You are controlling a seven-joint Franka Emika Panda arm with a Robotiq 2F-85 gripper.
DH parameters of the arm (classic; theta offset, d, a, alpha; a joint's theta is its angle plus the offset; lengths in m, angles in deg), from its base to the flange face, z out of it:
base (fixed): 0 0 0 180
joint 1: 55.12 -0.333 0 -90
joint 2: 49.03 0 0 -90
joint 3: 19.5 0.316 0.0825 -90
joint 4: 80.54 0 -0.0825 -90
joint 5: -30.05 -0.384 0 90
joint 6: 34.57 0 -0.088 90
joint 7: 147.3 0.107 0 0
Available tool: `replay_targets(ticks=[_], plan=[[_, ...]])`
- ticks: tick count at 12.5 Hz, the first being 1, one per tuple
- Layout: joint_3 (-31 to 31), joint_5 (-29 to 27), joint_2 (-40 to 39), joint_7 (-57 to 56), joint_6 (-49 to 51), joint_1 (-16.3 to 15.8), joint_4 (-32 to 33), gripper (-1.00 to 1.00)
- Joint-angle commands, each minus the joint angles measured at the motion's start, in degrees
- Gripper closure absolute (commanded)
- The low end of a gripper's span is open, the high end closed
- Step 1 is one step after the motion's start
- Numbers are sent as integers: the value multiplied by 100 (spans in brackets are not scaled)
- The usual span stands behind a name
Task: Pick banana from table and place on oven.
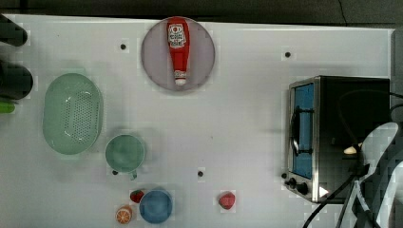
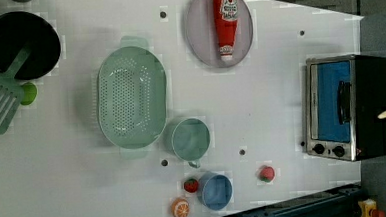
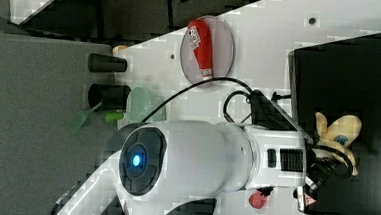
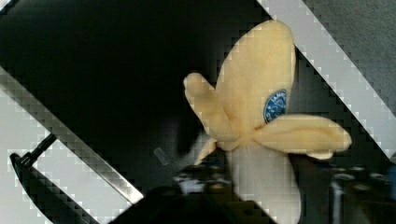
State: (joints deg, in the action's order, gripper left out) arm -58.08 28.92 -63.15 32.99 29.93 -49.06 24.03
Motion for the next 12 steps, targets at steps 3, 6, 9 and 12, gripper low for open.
replay_targets(ticks=[3,6,9,12], plan=[[90,-57,123,-475,-125,-174,-84,-100],[243,-47,433,-337,187,-355,-252,-100],[713,-25,1007,371,935,-730,-419,-100],[1493,7,1610,1771,1496,-1013,-436,-100]])
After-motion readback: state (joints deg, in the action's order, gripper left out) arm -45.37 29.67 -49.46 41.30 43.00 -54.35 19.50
